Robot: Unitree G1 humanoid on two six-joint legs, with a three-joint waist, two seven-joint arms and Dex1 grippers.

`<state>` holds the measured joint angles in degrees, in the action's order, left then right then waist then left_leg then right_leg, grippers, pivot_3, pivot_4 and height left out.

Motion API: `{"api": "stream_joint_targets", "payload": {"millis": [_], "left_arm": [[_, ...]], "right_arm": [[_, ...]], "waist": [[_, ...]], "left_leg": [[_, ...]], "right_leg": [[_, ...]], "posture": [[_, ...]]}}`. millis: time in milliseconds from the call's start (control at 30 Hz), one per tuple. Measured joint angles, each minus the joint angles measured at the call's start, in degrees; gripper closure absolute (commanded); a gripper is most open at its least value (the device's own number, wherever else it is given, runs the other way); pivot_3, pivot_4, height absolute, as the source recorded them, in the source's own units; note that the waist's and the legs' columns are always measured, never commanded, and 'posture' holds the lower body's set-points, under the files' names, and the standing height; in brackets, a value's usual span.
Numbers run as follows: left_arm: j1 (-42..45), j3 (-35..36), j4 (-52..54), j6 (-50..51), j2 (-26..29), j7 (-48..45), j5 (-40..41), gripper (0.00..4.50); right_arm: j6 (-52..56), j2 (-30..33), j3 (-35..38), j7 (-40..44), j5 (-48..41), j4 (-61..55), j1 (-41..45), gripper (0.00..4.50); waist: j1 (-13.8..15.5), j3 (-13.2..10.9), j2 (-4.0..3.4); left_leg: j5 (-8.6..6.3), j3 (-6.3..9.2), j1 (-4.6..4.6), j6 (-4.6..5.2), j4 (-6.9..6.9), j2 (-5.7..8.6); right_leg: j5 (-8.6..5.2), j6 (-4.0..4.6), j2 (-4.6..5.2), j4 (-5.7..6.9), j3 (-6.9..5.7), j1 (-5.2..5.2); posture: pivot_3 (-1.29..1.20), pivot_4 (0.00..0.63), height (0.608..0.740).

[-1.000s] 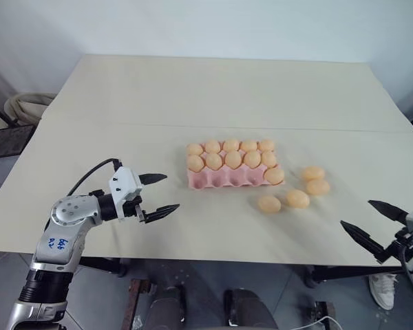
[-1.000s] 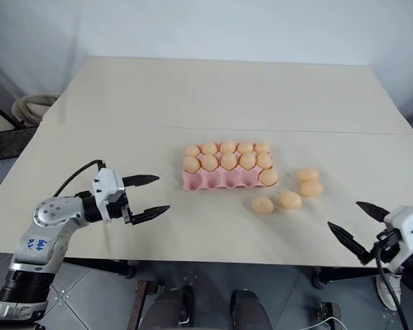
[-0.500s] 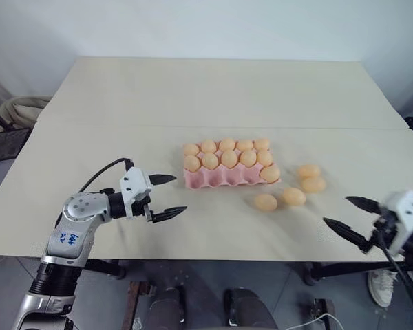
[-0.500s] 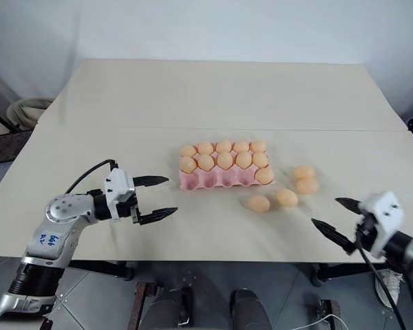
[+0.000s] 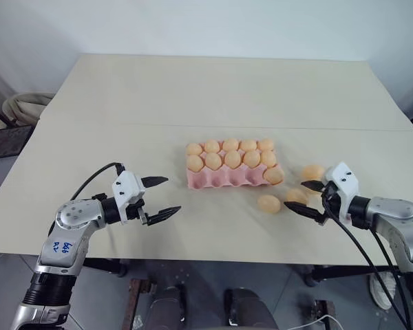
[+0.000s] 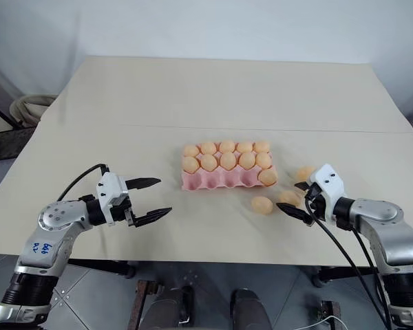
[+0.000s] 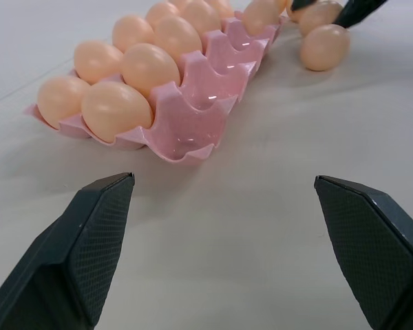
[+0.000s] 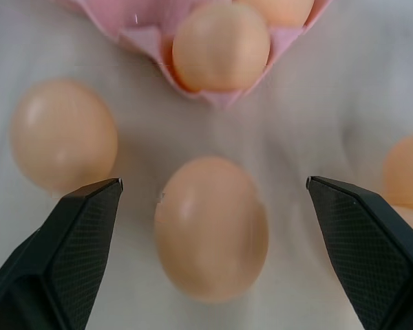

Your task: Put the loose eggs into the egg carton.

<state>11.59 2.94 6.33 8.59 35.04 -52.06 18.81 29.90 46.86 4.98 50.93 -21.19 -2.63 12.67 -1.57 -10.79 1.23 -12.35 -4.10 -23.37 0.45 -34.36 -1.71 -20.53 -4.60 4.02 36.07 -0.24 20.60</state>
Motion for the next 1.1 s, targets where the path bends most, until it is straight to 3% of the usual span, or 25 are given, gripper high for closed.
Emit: {"api": "stream_joint_targets", "payload": {"millis": [200, 433, 600, 767, 900, 967, 1100], "left_arm": [[-1.0, 0.7, 0.4, 0.1, 0.0, 0.7, 0.0, 0.00], [-1.6, 1.9, 1.8, 0.6, 0.6, 1.1, 0.3, 0.00], [-3.7, 3.9, 2.0, 1.0, 1.3, 1.6, 0.6, 0.00], [-4.7, 4.0, 2.6, 1.3, 1.1, 2.6, 0.7, 0.00], [-5.1, 4.0, 3.0, 1.4, 1.0, 3.5, 0.8, 0.00], [-5.2, 4.1, 3.4, 1.4, 1.0, 3.8, 0.8, 0.00], [-5.5, 4.9, 4.5, 1.5, 1.0, 4.2, 1.0, 0.00]], "right_arm": [[-1.4, -0.2, -0.3, 0.9, 0.9, 1.0, 0.0, 2.61], [-3.3, -0.6, 0.3, 3.2, -1.2, -0.4, 0.4, 2.61], [0.7, -3.7, 0.0, 1.5, -3.6, -3.7, 8.8, 2.61], [2.8, -9.4, -6.1, -2.2, -0.5, -1.3, 17.7, 2.61], [2.6, -11.6, -10.4, -2.5, 2.2, 3.4, 19.9, 2.61], [2.5, -11.6, -10.6, -2.2, 2.3, 4.3, 20.3, 2.15], [2.5, -11.5, -10.6, -1.4, 2.7, 5.3, 20.7, 0.79]], "waist": [[-0.1, 0.0, 0.00], [-0.1, 0.0, 0.00], [-0.7, 0.0, 0.00], [-0.5, 0.0, 0.00], [0.0, 0.0, 0.00], [-0.1, 0.0, -0.01], [-0.2, 0.0, -0.01]], "left_leg": [[0.02, -0.01, 0.05, -0.01, -0.01, 0.00], [0.02, -0.02, 0.05, -0.01, -0.01, -0.01], [0.02, -0.04, 0.10, -0.14, -0.02, -0.02], [-0.07, -0.03, 0.07, -0.31, 0.01, -0.01], [0.04, -0.03, -0.30, -0.05, 0.05, 0.05], [0.08, -0.04, -0.68, 0.01, -0.02, 0.06], [0.09, -0.08, -0.82, 0.02, -0.16, 0.03]], "right_leg": [[0.00, 0.00, -0.01, 0.08, 0.01, -0.01], [0.00, 0.00, -0.01, 0.09, 0.01, 0.00], [0.00, 0.00, -0.02, 0.24, 0.05, 0.03], [0.00, 0.02, 0.02, 0.20, 0.05, 0.09], [0.00, 0.02, 0.10, 0.13, 0.01, 0.41], [0.01, -0.01, 0.10, 0.24, 0.01, 0.83], [0.02, -0.02, 0.07, 0.48, -0.11, 1.00]], "posture": [[0.00, 0.150, 0.740], [0.00, 0.150, 0.740], [0.00, 0.150, 0.740], [0.00, 0.150, 0.740], [0.00, 0.150, 0.740], [0.00, 0.150, 0.740], [0.00, 0.150, 0.740]]}}
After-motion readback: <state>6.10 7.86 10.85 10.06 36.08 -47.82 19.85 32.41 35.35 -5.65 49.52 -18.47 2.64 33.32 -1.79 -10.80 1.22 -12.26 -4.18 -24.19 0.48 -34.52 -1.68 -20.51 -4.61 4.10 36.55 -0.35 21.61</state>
